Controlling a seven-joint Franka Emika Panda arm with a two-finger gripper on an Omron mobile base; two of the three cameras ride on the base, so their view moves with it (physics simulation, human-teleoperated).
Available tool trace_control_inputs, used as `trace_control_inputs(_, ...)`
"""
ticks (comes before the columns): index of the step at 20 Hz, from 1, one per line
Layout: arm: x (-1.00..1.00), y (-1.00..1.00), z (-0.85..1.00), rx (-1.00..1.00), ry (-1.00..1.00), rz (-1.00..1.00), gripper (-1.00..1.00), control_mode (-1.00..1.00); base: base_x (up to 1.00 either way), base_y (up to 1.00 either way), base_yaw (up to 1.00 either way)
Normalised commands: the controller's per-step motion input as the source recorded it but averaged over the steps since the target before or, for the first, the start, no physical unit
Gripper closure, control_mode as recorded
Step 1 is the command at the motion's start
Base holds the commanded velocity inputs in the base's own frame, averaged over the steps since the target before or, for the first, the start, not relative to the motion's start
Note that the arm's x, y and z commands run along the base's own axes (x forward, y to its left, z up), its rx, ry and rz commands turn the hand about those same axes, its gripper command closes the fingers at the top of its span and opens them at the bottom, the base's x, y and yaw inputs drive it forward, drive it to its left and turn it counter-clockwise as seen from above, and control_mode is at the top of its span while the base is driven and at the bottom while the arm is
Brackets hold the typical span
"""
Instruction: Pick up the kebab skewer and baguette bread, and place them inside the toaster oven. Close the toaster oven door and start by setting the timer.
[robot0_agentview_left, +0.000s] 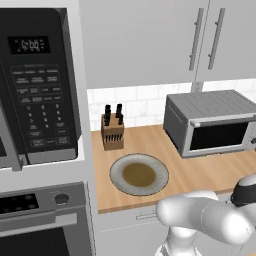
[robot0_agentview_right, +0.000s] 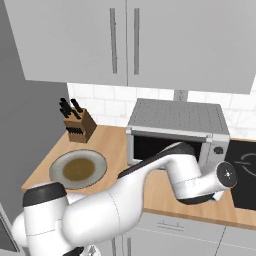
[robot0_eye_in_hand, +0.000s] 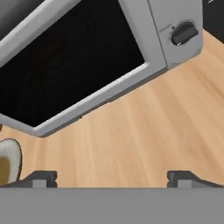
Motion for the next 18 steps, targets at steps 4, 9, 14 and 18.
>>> trace_control_inputs(4,0.05,0.00,-0.13,0.15,0.00,-0.23,-1.00,-1.00,0.00,0.00,0.00)
trace_control_inputs(9,0.06,0.00,-0.07,0.27,-0.04,-0.25,-1.00,-1.00,0.00,0.00,0.00)
trace_control_inputs(14,0.11,-0.01,-0.09,0.32,-0.07,-0.23,-1.00,-1.00,0.00,0.00,0.00)
trace_control_inputs(18,0.33,-0.06,-0.21,0.25,-0.10,-0.21,-1.00,-1.00,0.00,0.00,0.00)
